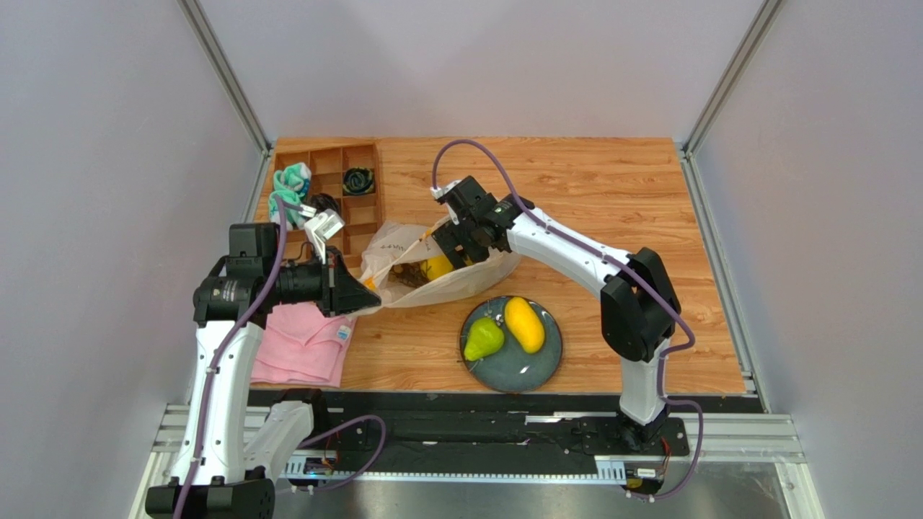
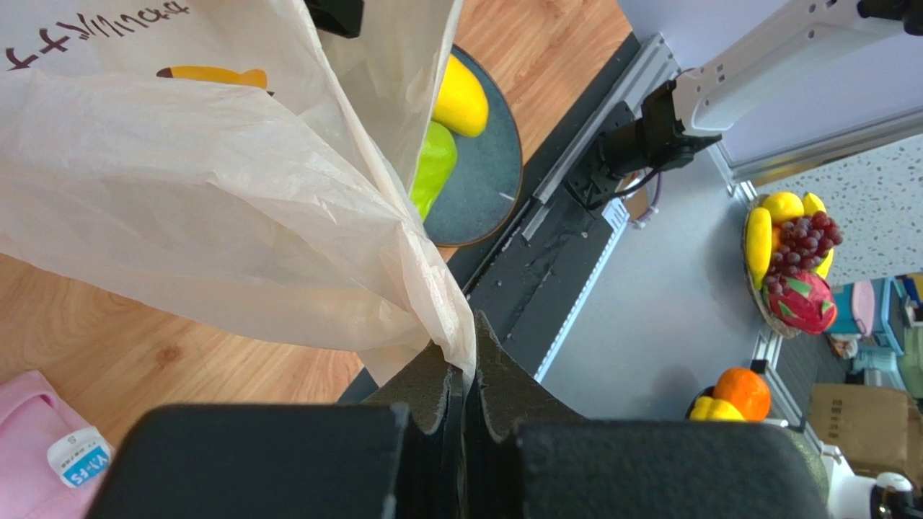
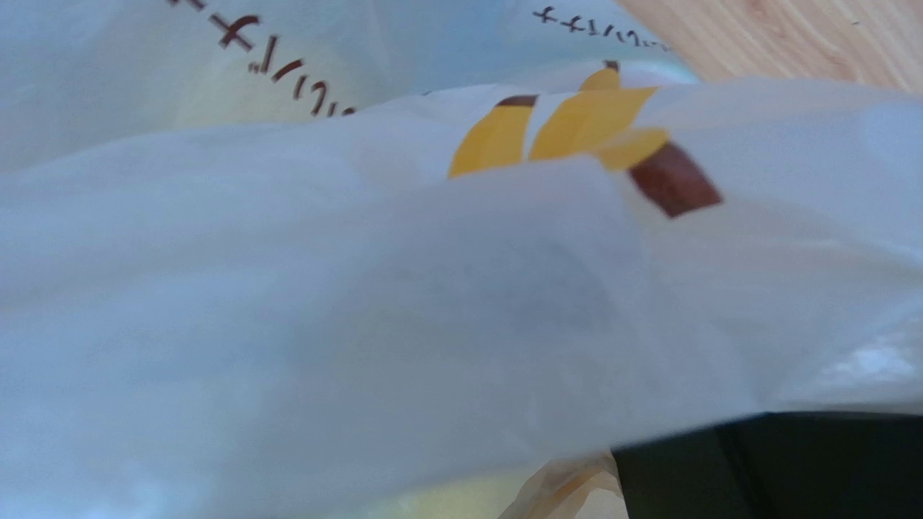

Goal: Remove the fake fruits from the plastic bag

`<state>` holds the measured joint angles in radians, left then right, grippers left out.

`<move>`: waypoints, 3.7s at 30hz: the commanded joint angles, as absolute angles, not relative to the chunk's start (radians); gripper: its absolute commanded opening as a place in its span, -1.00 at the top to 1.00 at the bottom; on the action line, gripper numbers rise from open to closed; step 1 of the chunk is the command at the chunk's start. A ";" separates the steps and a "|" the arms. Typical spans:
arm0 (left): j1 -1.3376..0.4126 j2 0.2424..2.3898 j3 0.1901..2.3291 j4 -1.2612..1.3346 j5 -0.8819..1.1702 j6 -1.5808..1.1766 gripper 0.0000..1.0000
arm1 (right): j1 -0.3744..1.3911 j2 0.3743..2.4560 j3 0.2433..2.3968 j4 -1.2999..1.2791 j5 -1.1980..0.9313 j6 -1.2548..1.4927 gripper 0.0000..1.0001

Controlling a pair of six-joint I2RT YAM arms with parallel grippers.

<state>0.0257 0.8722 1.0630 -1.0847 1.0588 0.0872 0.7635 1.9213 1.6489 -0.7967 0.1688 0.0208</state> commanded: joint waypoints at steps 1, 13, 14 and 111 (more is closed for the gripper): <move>0.017 0.877 1.063 -0.964 1.095 0.052 1.00 | 0.750 1.982 1.697 -0.761 0.363 0.040 -1.00; 0.003 1.003 1.111 -0.799 1.143 -0.049 1.00 | 0.716 2.045 1.625 -0.816 0.416 0.066 -1.00; 0.005 1.015 1.112 -0.789 1.143 -0.054 1.00 | 0.710 2.051 1.621 -0.818 0.417 0.066 -1.00; -0.060 1.242 1.124 -0.690 1.006 -0.091 1.00 | 0.692 1.544 1.330 -0.362 0.143 -0.601 -0.97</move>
